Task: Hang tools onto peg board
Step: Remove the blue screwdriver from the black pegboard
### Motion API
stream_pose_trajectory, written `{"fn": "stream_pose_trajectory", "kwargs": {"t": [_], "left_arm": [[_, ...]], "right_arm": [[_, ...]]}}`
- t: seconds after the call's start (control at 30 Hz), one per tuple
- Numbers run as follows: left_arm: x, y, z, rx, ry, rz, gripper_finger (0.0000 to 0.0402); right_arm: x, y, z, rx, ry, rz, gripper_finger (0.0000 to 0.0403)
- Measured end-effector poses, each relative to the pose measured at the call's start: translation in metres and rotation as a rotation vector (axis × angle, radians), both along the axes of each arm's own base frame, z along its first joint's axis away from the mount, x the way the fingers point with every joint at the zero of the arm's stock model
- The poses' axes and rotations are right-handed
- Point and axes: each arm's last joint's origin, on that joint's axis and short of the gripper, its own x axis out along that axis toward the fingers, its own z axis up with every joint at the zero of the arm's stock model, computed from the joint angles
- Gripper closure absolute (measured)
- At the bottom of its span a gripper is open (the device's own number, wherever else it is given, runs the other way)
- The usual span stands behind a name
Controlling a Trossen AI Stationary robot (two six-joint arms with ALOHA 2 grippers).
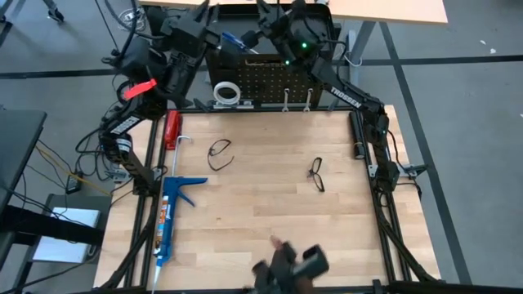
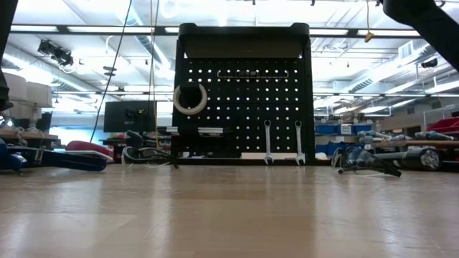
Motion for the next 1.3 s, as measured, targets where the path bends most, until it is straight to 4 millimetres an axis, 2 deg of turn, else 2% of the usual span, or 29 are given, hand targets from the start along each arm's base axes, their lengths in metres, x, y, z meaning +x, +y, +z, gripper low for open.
{"fn": "stream_pose_trajectory", "kwargs": {"t": [0.13, 0.27, 0.47, 0.6, 0.8, 0.87, 1.03, 1.17, 1.3], "left_arm": [[-0.005, 0.006, -0.002, 0.005, 0.021, -0.087, 0.0316], [-0.02, 0.013, -0.001, -0.024, 0.023, -0.106, 0.033], [-0.044, 0.018, 0.0, -0.061, 0.062, -0.14, 0.0344], [-0.053, 0.021, -0.003, -0.094, 0.089, -0.166, 0.0349], [-0.053, 0.024, -0.011, -0.133, 0.157, -0.207, 0.0351], [-0.054, 0.024, -0.013, -0.134, 0.18, -0.226, 0.0351], [-0.05, 0.033, -0.02, -0.152, 0.2, -0.302, 0.0351], [-0.039, 0.048, -0.038, -0.193, 0.278, -0.301, 0.0351], [-0.03, 0.068, -0.051, -0.198, 0.279, -0.385, 0.0351]], "right_arm": [[0.006, 0.03, 0.012, -0.023, -0.065, 0.116, 0.0394], [0.01, 0.046, 0.015, 0.021, -0.127, 0.203, 0.0394], [0.022, 0.045, -0.004, 0.108, 0.003, 0.228, 0.0394], [0.023, 0.042, -0.011, 0.175, 0.042, 0.233, 0.0394], [0.023, 0.04, -0.025, 0.274, 0.169, 0.223, 0.0394], [0.018, 0.046, -0.025, 0.318, 0.226, 0.226, 0.0394], [-0.001, 0.059, -0.015, 0.419, 0.238, 0.244, 0.0394], [-0.033, 0.072, 0.014, 0.405, 0.201, 0.25, 0.0394], [-0.068, 0.09, 0.037, 0.411, 0.205, 0.257, 0.0394]]}}
